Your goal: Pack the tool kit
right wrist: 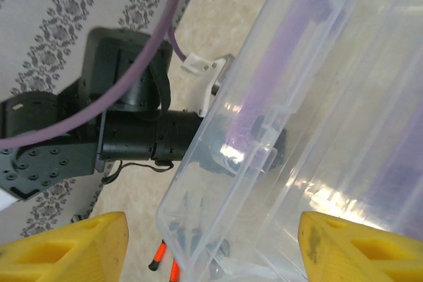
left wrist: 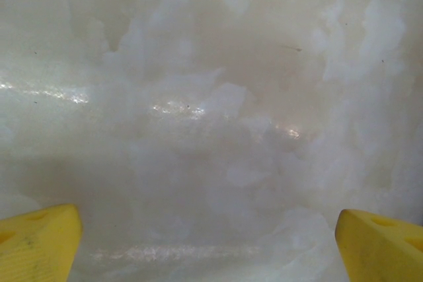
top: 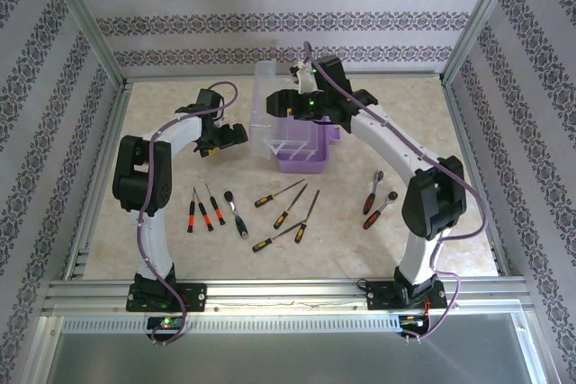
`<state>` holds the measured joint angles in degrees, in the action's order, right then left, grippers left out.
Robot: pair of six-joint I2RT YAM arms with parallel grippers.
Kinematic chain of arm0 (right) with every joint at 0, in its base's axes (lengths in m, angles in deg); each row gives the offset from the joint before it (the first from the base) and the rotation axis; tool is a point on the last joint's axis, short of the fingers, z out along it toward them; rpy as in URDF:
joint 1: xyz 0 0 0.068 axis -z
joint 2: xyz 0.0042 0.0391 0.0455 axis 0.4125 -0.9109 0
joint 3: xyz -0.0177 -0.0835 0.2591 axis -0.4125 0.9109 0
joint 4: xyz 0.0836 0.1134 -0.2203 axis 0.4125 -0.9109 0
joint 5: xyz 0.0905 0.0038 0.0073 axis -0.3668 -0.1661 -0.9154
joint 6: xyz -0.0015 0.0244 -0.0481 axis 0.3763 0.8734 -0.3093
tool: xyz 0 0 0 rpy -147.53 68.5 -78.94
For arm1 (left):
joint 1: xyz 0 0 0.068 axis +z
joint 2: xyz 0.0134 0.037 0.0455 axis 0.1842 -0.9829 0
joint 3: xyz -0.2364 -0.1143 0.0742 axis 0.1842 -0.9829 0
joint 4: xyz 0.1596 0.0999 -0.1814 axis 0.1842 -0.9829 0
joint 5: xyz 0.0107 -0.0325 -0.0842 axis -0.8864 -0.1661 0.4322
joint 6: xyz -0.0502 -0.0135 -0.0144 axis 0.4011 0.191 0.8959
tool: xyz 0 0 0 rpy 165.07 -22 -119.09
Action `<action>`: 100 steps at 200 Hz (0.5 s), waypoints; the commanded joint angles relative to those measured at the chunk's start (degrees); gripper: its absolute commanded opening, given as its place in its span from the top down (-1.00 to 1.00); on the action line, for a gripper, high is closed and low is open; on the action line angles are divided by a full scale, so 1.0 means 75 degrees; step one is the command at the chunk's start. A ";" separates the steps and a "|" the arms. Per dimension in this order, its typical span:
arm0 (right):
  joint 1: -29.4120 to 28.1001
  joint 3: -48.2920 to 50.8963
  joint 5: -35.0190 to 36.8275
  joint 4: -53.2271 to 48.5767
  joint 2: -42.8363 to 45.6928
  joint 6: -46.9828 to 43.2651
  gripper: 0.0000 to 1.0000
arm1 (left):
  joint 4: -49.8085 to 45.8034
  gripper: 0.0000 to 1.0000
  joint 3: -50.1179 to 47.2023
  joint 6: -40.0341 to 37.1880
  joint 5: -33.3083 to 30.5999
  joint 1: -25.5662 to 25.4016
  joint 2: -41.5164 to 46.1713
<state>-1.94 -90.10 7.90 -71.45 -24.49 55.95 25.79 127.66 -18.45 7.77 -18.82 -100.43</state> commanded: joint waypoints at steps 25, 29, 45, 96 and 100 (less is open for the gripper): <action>0.1111 0.1019 0.0542 0.0001 0.0997 -0.0045 -0.36 | -0.1034 -0.99 0.0745 -0.0105 -0.1074 0.0265 0.0996; 0.1241 0.1168 0.0588 0.0001 0.1063 -0.0032 -0.36 | -0.1154 -0.99 0.0824 -0.0128 -0.1172 0.0273 0.1083; 0.1731 0.1720 0.0851 0.0001 0.1314 -0.0034 -0.34 | -0.1524 -0.99 0.1186 -0.0244 -0.1452 0.0306 0.1503; 0.2357 0.3131 0.1538 0.0049 0.1369 -0.0334 -0.29 | -0.2434 -0.99 0.2716 -0.0544 -0.1276 -0.0051 0.2253; 0.2360 0.3200 0.1538 0.0097 0.1334 -0.0330 -0.29 | -0.2605 -0.99 0.2965 -0.0608 -0.1292 -0.0178 0.2162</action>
<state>15.81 -69.31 17.14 -71.47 -14.48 55.22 14.14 143.20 -19.87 -1.26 -17.44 -83.99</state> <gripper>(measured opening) 0.649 0.996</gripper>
